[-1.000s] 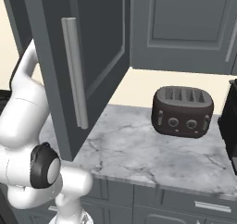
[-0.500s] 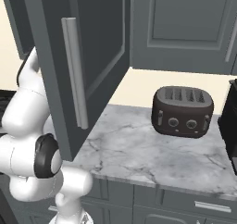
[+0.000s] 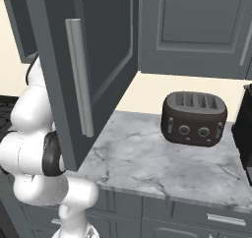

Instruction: Retrieve the shaker from the cabinet and place it next the steak on a plate on the dining table.

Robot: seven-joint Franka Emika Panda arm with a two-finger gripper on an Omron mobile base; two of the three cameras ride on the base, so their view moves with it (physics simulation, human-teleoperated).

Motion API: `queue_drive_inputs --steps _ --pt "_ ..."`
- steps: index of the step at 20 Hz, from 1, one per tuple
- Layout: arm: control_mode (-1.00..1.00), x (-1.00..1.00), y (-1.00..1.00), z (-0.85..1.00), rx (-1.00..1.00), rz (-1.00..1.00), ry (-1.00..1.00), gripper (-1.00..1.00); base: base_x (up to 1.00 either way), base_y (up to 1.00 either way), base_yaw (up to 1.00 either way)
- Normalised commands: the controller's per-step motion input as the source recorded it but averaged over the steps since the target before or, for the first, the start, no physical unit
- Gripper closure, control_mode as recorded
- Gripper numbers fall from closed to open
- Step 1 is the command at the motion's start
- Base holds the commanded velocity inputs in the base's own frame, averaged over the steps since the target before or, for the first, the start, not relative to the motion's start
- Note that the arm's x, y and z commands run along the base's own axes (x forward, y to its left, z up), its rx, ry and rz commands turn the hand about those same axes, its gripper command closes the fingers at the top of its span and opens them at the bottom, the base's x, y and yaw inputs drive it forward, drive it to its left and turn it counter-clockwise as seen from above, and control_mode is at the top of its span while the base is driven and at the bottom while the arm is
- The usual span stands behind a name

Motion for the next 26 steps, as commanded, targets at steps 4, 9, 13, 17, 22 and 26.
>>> queue_drive_inputs --steps 4,9,13,17,22,26 --pt "-1.0 0.33 0.0 0.0 0.02 0.0 0.0 -1.0 0.0 0.0 0.0" --pt "-1.0 0.29 0.0 0.0 0.0 0.0 0.0 -1.0 0.0 0.0 0.0" --pt "-1.0 0.26 0.0 0.0 0.0 0.0 0.0 -1.0 0.0 0.0 0.0" --pt "-1.0 0.24 0.0 0.0 0.0 0.0 0.0 -1.0 0.0 0.0 0.0" --pt "-1.0 0.18 0.0 0.0 0.0 0.0 0.0 -1.0 0.0 0.0 0.0" --pt "-1.0 0.12 0.0 0.0 0.0 0.0 0.0 -1.0 0.0 0.0 0.0"
